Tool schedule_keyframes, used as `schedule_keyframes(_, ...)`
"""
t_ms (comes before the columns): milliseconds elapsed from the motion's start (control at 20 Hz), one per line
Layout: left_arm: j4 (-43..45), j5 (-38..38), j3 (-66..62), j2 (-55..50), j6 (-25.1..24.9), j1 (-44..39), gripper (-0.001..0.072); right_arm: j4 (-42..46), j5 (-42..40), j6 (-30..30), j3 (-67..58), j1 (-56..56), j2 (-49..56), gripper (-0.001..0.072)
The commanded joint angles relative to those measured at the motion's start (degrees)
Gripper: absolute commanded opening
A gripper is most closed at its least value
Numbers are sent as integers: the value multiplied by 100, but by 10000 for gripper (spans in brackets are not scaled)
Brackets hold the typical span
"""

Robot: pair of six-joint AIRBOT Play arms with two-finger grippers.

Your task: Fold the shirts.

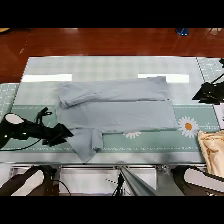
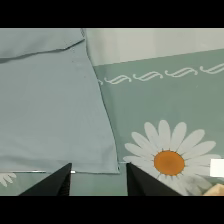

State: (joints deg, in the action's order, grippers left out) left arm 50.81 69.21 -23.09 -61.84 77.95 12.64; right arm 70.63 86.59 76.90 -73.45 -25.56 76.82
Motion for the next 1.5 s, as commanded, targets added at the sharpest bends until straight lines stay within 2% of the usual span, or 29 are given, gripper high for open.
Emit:
schedule_keyframes(0,-343,-977,76,-376,116,-568,515,-243,-155,-28,48,-4,-96,437)
schedule_keyframes(50,-472,-1034,74,-498,11,-706,212,-262,-197,-28,48,-4,-142,437)
schedule_keyframes(100,-588,-1025,76,-586,-210,-789,24,-236,-232,-31,48,-7,-186,437)
schedule_keyframes(300,-601,-750,63,-573,-557,-789,18,706,-127,44,149,-310,-229,436)
schedule_keyframes(500,-608,-702,61,-348,-605,-791,18,212,-4,17,1139,-1010,-229,442)
schedule_keyframes(550,-608,-702,59,-254,-669,-791,18,105,-33,-105,1451,-1045,-227,497)
schedule_keyframes(700,-608,-656,59,61,-682,-791,18,-271,-542,-428,2243,-1032,-227,495)
schedule_keyframes(1000,-608,-634,57,393,-682,-791,18,-1222,-1403,-577,3062,-1027,-227,492)
schedule_keyframes(1250,-610,-616,-116,409,-682,-791,18,-1421,-1862,-656,3637,-684,-214,490)
schedule_keyframes(1300,-608,-616,-210,409,-682,-791,18,-1421,-1971,-651,3679,-420,-186,471)
schedule_keyframes(1350,-608,-616,-317,409,-682,-791,18,-1475,-2057,-654,3672,-127,-164,372)
schedule_keyframes(1400,-605,-614,-466,411,-682,-789,18,-1556,-2100,-658,3617,103,-164,182)
schedule_keyframes(1450,-605,-612,-643,426,-682,-789,18,-1676,-2017,-675,3473,297,-177,48)
